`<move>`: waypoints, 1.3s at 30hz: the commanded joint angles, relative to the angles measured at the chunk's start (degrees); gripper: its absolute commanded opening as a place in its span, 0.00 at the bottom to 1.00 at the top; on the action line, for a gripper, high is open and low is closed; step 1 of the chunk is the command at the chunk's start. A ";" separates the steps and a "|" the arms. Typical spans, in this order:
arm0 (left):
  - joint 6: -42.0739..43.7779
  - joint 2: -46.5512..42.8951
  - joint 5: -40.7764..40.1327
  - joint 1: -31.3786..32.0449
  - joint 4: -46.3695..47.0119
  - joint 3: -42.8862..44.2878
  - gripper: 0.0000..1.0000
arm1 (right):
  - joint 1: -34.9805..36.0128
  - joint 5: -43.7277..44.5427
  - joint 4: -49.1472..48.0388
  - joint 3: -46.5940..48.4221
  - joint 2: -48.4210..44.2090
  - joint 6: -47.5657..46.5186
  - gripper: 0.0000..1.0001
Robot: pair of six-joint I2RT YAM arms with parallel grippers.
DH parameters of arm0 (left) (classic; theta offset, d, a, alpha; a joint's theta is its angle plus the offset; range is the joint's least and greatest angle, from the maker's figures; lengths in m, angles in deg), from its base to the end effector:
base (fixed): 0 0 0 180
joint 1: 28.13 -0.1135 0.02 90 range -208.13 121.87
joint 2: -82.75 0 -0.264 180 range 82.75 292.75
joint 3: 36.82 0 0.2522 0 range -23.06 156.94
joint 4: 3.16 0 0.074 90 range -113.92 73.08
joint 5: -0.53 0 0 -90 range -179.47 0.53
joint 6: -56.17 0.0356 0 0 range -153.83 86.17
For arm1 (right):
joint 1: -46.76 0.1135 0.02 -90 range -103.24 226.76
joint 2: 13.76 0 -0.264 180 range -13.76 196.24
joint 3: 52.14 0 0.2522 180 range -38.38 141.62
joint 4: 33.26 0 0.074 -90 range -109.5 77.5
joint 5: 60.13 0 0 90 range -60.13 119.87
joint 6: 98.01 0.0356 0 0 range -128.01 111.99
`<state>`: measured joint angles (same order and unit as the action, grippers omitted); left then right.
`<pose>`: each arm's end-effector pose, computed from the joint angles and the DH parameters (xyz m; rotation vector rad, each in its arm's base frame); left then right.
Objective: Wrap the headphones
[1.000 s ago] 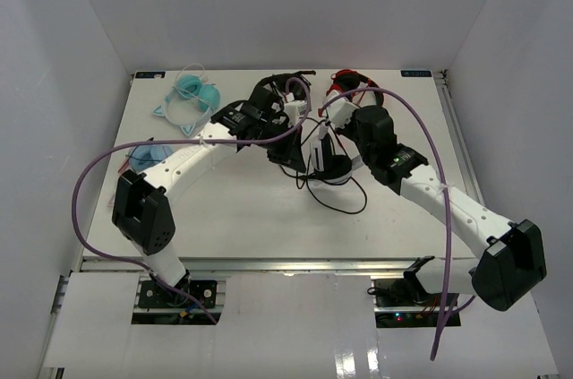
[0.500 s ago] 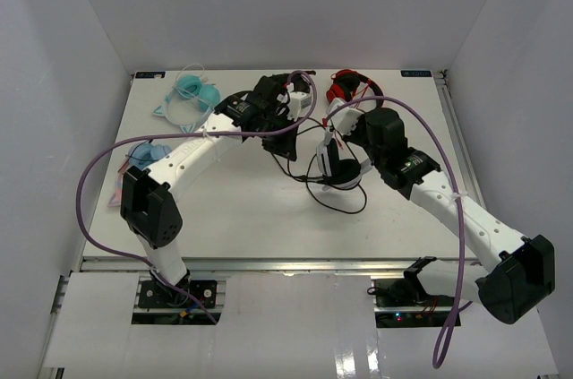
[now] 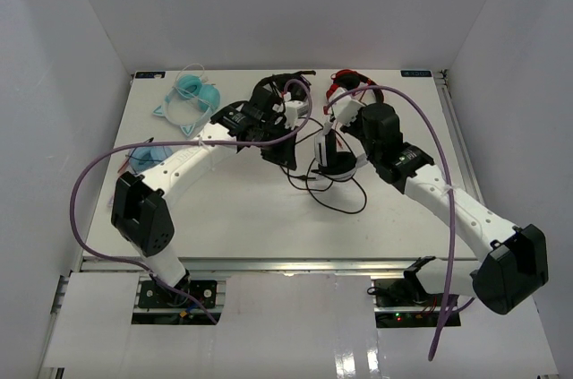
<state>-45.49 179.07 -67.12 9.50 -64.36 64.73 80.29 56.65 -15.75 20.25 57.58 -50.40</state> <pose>0.2769 -0.2306 0.3103 0.7503 2.5420 -0.8126 0.2499 0.1463 0.3383 -0.8699 1.6449 -0.5405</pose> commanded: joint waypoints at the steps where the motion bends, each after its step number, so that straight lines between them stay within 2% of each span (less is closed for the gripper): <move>1: -7.29 -6.26 13.15 0.33 8.61 -2.83 0.00 | -0.65 5.57 -11.44 3.70 3.85 10.47 0.08; 6: -15.46 -5.80 18.53 0.34 16.15 -3.56 0.02 | -0.73 8.68 -12.68 6.11 7.76 18.06 0.08; 11: -25.60 -3.99 20.26 2.29 26.89 -5.36 0.10 | -1.50 10.57 -13.33 8.27 8.24 29.84 0.08; 14: -29.98 -3.30 18.07 5.19 31.47 -6.88 0.23 | -3.54 5.97 -11.51 10.00 7.90 38.06 0.08; 18: -27.37 -3.86 6.97 10.37 32.23 -8.44 0.59 | -7.43 -4.42 -5.16 12.59 7.33 48.44 0.08; 19: -26.09 -4.71 3.66 11.69 33.27 -9.59 0.68 | -8.07 -6.66 -4.19 12.64 7.05 50.52 0.08; 22: -19.14 -9.38 -6.23 15.64 40.53 -16.50 0.78 | -11.14 -13.23 -2.56 11.75 4.99 54.73 0.08; 26: -10.58 -16.57 -16.80 19.56 56.15 -29.91 0.82 | -14.02 -20.67 -1.65 11.20 1.74 56.76 0.08; 28: -7.15 -19.02 -19.42 20.48 63.62 -36.28 0.83 | -14.91 -23.59 -1.18 11.80 0.45 56.91 0.08; 30: -2.35 -20.97 -21.22 20.82 73.12 -46.98 0.84 | -15.99 -29.39 0.66 13.70 -0.94 57.08 0.08; 31: -0.15 -21.30 -21.21 20.82 77.06 -48.31 0.84 | -16.12 -30.99 0.90 13.97 -1.11 57.14 0.08; 33: 4.96 -20.02 -23.33 20.82 87.60 -56.20 0.86 | -16.97 -35.25 2.81 15.46 -2.30 57.41 0.08; 34: 10.40 -18.90 -23.10 20.82 90.66 -58.03 0.87 | -17.22 -37.21 3.11 15.52 -2.84 57.70 0.08; 39: 25.52 -8.65 -22.97 20.82 105.91 -61.46 0.91 | -19.57 -41.22 4.41 15.96 -4.81 59.15 0.08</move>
<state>-35.80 164.30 -88.15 30.19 22.91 3.98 62.63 22.94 -8.89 32.02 55.54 4.01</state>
